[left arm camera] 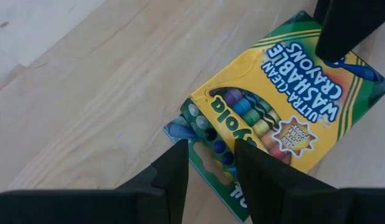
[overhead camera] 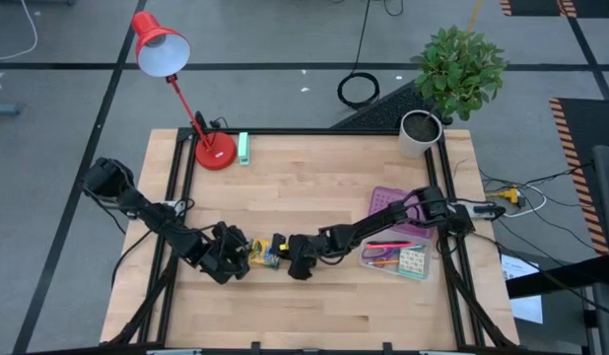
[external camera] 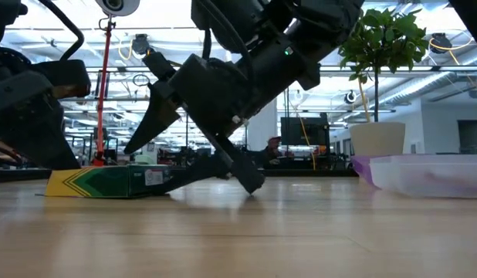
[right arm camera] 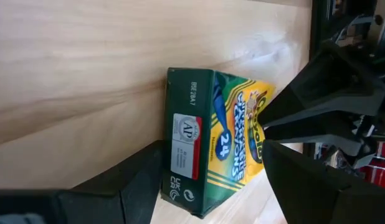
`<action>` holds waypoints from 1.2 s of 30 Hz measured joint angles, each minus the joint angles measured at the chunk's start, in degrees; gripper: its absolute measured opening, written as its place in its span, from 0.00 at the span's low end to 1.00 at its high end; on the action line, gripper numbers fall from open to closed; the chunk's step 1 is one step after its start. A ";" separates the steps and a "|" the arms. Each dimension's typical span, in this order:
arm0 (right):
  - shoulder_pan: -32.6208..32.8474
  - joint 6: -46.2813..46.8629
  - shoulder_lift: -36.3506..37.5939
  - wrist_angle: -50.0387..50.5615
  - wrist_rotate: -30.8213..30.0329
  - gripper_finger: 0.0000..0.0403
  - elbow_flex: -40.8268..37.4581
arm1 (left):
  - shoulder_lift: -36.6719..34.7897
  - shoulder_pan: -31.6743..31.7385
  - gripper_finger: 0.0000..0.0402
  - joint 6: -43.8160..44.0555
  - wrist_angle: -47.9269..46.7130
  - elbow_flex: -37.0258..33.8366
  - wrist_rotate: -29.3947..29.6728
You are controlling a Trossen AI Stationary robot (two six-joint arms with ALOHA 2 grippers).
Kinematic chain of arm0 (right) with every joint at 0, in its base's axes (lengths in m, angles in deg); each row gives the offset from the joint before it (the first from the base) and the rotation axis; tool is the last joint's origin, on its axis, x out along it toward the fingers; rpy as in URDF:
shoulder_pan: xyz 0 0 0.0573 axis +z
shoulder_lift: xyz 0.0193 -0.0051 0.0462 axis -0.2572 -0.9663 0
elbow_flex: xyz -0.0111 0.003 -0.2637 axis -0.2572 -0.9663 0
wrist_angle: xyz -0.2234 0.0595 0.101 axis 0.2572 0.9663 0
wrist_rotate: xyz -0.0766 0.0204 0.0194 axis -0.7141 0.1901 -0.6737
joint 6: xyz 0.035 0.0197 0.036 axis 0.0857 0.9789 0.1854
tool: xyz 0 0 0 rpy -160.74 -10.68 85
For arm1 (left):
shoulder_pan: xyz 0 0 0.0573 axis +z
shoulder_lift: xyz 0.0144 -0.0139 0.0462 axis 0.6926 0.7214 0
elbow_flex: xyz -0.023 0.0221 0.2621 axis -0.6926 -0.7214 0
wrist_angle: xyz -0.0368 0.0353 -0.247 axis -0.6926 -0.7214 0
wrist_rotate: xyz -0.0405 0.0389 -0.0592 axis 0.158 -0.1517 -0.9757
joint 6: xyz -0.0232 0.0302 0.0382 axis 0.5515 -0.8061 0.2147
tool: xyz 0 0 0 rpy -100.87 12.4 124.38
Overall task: Pack school essentials
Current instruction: Put the crayon box into the supply box
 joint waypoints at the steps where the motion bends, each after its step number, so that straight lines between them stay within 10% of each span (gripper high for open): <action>1: 0.00 -0.11 -0.25 -0.17 -0.06 0.66 -0.01 | 0.00 0.00 0.33 0.02 0.12 0.00 -0.04; 36: 1.18 6.08 -0.99 -3.81 -1.85 0.33 -0.01 | -9.45 -0.34 0.33 -0.63 -1.71 0.02 0.01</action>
